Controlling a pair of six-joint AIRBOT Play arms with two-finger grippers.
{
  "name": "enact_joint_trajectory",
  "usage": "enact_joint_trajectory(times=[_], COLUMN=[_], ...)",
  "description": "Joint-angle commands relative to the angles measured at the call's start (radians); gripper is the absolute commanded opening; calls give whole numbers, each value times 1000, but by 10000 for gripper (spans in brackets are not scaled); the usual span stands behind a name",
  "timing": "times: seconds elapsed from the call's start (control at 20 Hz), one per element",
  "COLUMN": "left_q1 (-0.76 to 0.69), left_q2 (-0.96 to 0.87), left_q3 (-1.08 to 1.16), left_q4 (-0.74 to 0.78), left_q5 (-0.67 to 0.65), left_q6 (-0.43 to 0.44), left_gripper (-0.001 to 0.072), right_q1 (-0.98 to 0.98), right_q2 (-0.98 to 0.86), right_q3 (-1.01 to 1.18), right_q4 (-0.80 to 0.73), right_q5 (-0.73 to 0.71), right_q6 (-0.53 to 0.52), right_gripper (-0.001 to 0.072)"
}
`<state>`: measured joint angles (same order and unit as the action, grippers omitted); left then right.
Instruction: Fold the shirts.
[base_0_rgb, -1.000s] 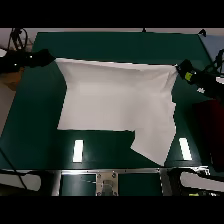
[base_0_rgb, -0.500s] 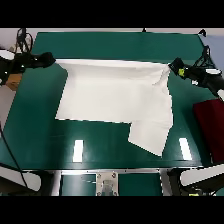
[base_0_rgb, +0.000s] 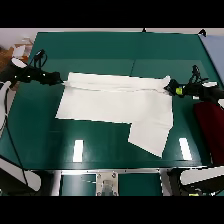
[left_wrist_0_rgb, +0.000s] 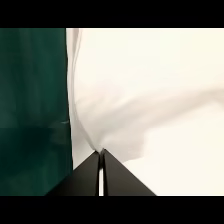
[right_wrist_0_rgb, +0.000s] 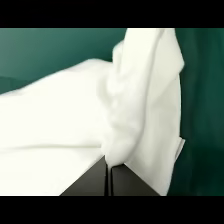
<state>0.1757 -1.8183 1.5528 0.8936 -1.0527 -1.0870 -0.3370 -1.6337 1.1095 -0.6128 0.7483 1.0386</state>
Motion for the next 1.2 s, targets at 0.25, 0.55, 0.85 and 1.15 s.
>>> enact_joint_trajectory(times=[0.25,0.55,0.85,1.15], left_q1=[-39,-21,142,167], left_q2=[-48,-45,37,425], left_q3=[0,51,56,-531], left_q4=[58,82,118,136], left_q5=[-89,-163,-554,-346], left_q6=[-38,-136,-327,-291], left_gripper=[23,550,549,551], right_q1=[-4,-38,-246,-341], right_q2=[5,16,236,508], right_q3=[-29,10,-36,-358], right_q4=[-21,-21,-195,-466], right_q5=[8,116,419,484], right_q6=[5,32,170,449], right_gripper=[17,264,262,360])
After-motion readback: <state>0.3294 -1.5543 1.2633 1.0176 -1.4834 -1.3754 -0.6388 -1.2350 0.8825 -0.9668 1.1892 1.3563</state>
